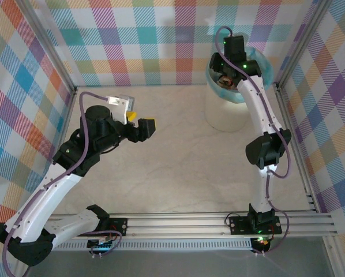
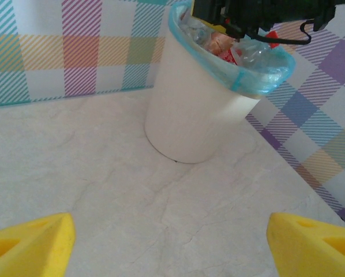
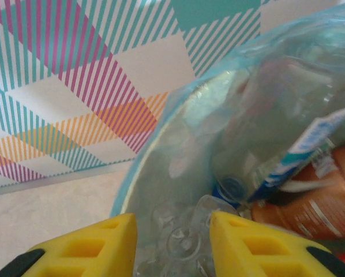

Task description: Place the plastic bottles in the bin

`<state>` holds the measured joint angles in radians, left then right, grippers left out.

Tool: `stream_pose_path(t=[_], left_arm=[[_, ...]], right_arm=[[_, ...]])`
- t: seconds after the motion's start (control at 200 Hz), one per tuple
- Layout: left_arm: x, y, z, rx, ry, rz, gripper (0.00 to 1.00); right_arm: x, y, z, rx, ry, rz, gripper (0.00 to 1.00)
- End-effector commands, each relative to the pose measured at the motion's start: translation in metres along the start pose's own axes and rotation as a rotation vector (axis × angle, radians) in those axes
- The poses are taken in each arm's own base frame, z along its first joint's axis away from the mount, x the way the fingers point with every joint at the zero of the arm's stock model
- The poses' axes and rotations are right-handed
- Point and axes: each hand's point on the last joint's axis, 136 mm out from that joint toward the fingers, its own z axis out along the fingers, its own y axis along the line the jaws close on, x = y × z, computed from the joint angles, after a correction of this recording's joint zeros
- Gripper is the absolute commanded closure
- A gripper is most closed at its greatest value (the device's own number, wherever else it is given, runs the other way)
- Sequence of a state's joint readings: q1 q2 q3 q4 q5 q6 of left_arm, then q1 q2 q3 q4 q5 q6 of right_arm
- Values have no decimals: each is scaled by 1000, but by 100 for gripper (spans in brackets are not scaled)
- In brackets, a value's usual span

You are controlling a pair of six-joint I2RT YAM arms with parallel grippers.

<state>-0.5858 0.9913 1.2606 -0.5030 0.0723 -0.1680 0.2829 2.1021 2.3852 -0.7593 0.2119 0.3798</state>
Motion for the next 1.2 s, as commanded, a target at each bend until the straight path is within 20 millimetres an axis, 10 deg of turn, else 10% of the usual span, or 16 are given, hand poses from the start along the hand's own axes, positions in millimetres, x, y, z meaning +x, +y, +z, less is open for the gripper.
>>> stream_pose_path(t=[0.0, 0.18, 0.345, 0.59, 0.74, 0.98, 1.195], left_arm=[[-2, 4, -8, -22, -19, -16, 14], [-2, 5, -8, -28, -15, -19, 14], [-6, 8, -9, -44, -27, -17, 14], [-13, 41, -17, -240, -78, -50, 14], [-10, 83, -35, -474, -145, -71, 8], [19, 157, -61, -833, -271, -40, 0], [85, 216, -25, -937, -151, -55, 0]], right_arm=[[69, -28, 11, 91, 222, -13, 61], [96, -44, 19, 114, 267, 20, 61], [66, -28, 4, 56, 215, 25, 55], [-27, 8, -79, -73, -24, 51, 23], [-38, 14, -128, -138, -109, 58, 19], [31, -1, -192, -285, -206, -68, 17], [147, -50, -185, -245, -145, -297, 10]])
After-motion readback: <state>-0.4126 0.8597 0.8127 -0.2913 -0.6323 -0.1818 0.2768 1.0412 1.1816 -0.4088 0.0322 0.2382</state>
